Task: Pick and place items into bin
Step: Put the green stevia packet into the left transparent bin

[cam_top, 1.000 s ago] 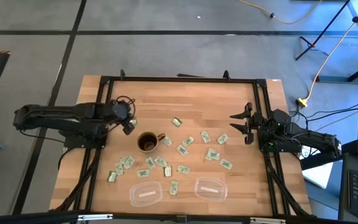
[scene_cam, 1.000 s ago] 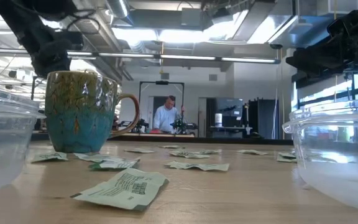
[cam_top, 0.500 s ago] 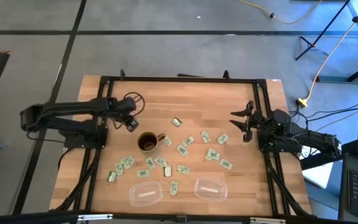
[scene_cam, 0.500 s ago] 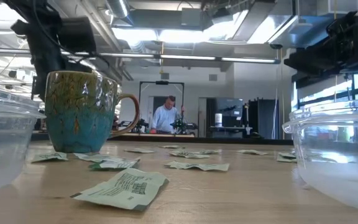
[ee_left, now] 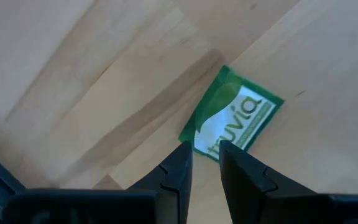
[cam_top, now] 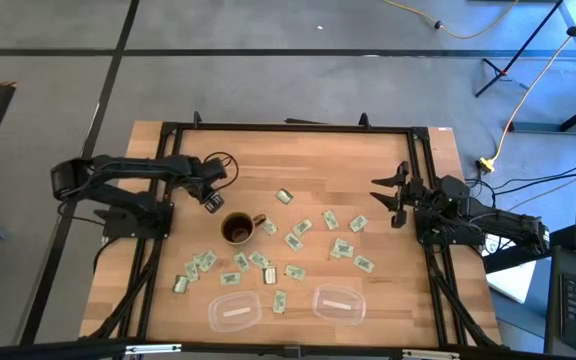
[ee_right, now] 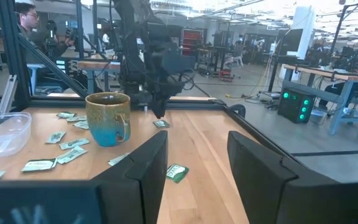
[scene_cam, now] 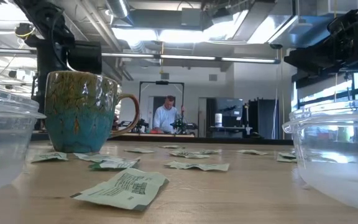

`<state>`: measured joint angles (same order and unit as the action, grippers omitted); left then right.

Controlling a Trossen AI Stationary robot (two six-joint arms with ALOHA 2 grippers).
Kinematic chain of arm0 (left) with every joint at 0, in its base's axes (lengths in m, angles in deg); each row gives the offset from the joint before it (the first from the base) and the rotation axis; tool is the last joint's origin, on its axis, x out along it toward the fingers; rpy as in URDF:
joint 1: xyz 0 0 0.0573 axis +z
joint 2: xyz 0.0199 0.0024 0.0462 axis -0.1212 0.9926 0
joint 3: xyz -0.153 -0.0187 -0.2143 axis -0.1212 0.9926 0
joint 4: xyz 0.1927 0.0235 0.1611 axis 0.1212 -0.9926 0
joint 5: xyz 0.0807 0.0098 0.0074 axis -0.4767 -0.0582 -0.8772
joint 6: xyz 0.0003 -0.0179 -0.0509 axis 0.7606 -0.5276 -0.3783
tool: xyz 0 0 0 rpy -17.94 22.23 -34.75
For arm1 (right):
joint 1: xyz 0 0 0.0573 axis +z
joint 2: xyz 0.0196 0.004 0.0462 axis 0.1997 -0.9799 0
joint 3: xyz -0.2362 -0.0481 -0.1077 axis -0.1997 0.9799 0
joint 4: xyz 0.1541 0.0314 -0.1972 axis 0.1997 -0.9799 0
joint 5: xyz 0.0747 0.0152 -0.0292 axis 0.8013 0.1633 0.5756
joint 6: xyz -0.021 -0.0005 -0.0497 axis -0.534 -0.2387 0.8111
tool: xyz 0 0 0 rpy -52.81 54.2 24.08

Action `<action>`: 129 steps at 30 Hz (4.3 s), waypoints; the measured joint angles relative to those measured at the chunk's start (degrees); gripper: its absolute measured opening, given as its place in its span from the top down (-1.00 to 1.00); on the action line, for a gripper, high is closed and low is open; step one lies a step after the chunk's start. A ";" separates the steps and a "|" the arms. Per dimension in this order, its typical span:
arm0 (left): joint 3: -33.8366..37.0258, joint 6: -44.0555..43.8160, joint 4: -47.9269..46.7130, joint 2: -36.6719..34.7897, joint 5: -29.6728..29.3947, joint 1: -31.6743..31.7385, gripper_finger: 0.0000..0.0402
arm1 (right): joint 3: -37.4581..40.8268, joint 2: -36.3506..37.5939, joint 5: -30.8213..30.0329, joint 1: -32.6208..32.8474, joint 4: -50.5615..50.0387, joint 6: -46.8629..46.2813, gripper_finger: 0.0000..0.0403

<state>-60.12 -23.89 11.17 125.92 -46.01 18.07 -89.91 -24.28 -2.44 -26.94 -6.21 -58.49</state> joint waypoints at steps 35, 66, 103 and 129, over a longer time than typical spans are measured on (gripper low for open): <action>-0.10 0.63 1.60 6.02 0.97 0.25 0.99 | 0.01 0.00 0.07 0.01 -0.04 0.44 0.15; 0.00 -14.04 1.45 6.08 2.99 0.29 0.87 | 0.02 0.00 0.07 0.02 -0.09 0.47 0.15; -0.83 -15.15 1.32 7.39 7.37 5.04 0.68 | 0.01 0.00 0.07 0.00 -0.15 0.47 0.15; -4.11 -6.01 0.96 4.17 5.18 5.12 0.99 | 0.00 0.00 0.07 0.02 -1.66 0.67 0.15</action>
<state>-64.23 -29.91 12.14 130.09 -40.83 23.19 -89.91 -24.28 -2.38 -26.92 -7.87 -57.82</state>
